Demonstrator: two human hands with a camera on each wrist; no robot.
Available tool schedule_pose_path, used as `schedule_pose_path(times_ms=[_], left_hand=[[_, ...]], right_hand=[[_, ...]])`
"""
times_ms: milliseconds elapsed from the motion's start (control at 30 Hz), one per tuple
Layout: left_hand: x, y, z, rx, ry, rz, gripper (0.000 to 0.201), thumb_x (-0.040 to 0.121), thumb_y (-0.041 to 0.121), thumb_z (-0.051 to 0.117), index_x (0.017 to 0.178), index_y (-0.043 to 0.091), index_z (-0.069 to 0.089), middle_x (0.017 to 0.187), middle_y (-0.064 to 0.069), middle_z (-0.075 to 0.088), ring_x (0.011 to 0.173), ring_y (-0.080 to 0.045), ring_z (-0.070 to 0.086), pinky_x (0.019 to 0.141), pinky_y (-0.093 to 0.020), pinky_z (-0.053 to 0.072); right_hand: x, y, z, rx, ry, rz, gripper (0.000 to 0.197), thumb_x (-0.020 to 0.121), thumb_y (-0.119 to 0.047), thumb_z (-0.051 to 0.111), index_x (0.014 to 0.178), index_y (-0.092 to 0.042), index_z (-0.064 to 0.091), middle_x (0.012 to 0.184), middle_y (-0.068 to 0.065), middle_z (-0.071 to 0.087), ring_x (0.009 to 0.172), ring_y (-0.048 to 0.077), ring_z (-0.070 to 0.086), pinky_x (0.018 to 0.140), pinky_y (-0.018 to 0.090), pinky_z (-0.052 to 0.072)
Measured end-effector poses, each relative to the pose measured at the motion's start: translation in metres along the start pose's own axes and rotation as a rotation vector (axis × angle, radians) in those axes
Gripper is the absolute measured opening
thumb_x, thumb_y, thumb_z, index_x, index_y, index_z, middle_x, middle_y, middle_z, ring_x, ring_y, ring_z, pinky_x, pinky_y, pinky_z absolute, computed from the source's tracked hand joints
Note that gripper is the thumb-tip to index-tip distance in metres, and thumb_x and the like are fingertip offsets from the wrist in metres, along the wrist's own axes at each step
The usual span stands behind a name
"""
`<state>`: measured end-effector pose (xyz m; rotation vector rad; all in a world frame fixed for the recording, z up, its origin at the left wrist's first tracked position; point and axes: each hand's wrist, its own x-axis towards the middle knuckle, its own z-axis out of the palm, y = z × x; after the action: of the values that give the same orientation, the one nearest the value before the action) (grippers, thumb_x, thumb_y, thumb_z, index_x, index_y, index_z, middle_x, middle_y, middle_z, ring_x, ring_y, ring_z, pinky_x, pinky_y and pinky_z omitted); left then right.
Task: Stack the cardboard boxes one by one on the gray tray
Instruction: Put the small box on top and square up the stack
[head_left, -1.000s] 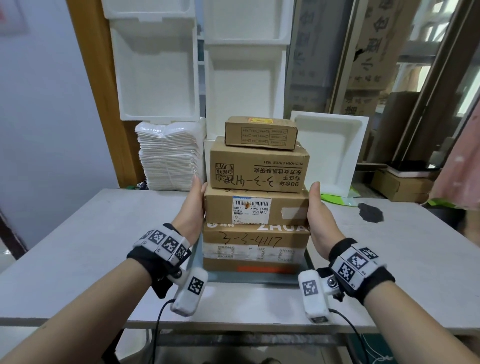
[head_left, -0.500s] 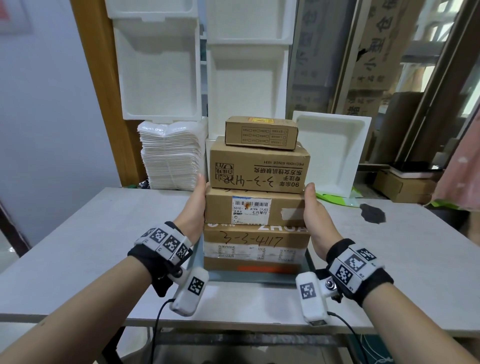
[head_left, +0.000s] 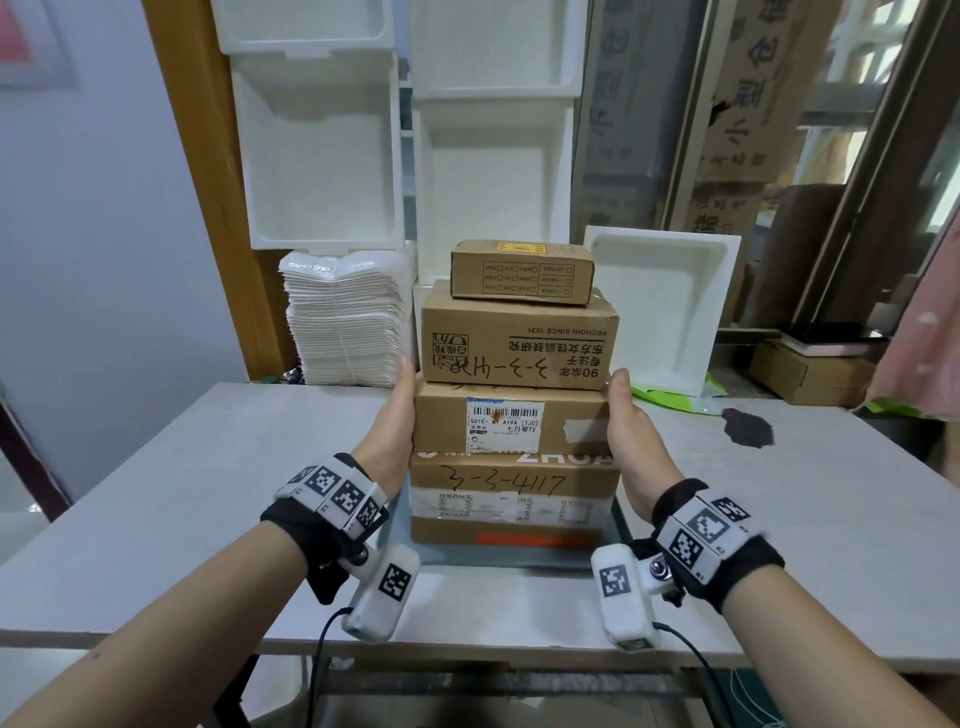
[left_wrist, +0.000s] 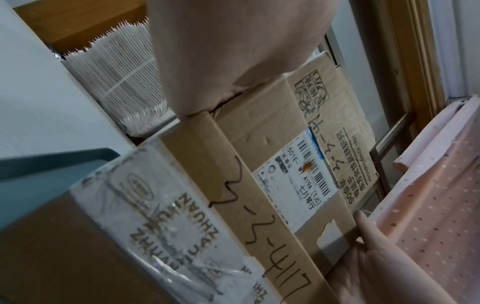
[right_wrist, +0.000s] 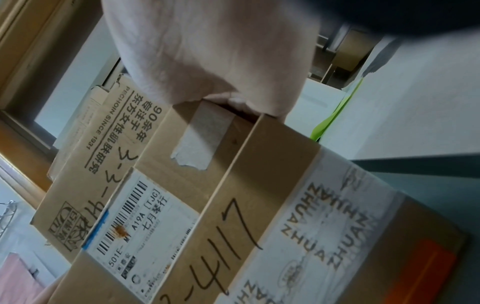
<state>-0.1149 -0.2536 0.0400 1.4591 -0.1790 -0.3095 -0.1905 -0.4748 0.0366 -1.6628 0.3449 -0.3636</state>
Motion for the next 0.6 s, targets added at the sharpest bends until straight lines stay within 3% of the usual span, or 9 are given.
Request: schedule_pose_path(times_ms=[100, 200, 267, 500, 567, 600], left_hand=[[-0.001, 0.001, -0.002, 0.024, -0.008, 0.021, 0.068, 0.095, 0.068, 0.014, 0.123, 0.029, 0.063, 0.109, -0.001, 0.075, 0.097, -0.014, 0.073, 0.075, -0.028, 0.058], [-0.001, 0.01, -0.004, 0.039, 0.001, 0.083, 0.077, 0.093, 0.072, 0.015, 0.145, 0.026, 0.046, 0.14, 0.002, 0.058, 0.131, -0.014, 0.052, 0.111, -0.036, 0.038], [0.0, 0.017, -0.003, 0.051, 0.01, 0.13, 0.077, 0.092, 0.072, 0.012, 0.148, 0.028, 0.041, 0.146, 0.004, 0.052, 0.137, -0.014, 0.044, 0.118, -0.04, 0.028], [-0.002, 0.02, 0.006, 0.052, -0.01, 0.134, 0.06, 0.095, 0.069, 0.013, 0.126, 0.044, 0.057, 0.135, 0.005, 0.062, 0.121, -0.01, 0.057, 0.094, -0.03, 0.048], [-0.002, 0.021, 0.006, 0.039, -0.002, 0.12, 0.063, 0.095, 0.068, 0.014, 0.133, 0.039, 0.055, 0.134, 0.004, 0.062, 0.121, -0.012, 0.058, 0.088, -0.028, 0.05], [-0.001, 0.022, 0.006, 0.033, 0.002, 0.116, 0.066, 0.095, 0.069, 0.014, 0.138, 0.036, 0.052, 0.136, 0.003, 0.061, 0.124, -0.014, 0.057, 0.091, -0.03, 0.05]], right_hand=[[-0.002, -0.003, -0.001, -0.004, -0.011, -0.002, 0.062, 0.096, -0.066, 0.016, 0.119, -0.03, 0.061, 0.118, -0.002, 0.068, 0.11, 0.014, 0.06, 0.094, 0.029, 0.038], [0.001, -0.011, -0.005, -0.002, 0.003, -0.027, 0.071, 0.093, -0.07, 0.015, 0.136, -0.029, 0.055, 0.134, -0.007, 0.059, 0.125, 0.013, 0.051, 0.102, 0.029, 0.034], [0.003, -0.021, -0.006, 0.015, 0.013, -0.057, 0.073, 0.093, -0.069, 0.015, 0.138, -0.026, 0.053, 0.136, -0.007, 0.058, 0.129, 0.013, 0.048, 0.106, 0.03, 0.031], [-0.002, -0.028, 0.004, 0.041, 0.011, -0.07, 0.071, 0.094, -0.067, 0.02, 0.141, -0.022, 0.05, 0.138, -0.006, 0.056, 0.128, 0.012, 0.047, 0.111, 0.034, 0.031], [-0.001, -0.027, 0.005, 0.047, 0.016, -0.067, 0.071, 0.094, -0.068, 0.021, 0.14, -0.023, 0.051, 0.138, -0.005, 0.057, 0.129, 0.015, 0.048, 0.114, 0.04, 0.032], [-0.001, -0.026, 0.004, 0.048, 0.018, -0.066, 0.072, 0.094, -0.068, 0.021, 0.139, -0.023, 0.052, 0.137, -0.004, 0.058, 0.129, 0.015, 0.049, 0.114, 0.041, 0.032]])
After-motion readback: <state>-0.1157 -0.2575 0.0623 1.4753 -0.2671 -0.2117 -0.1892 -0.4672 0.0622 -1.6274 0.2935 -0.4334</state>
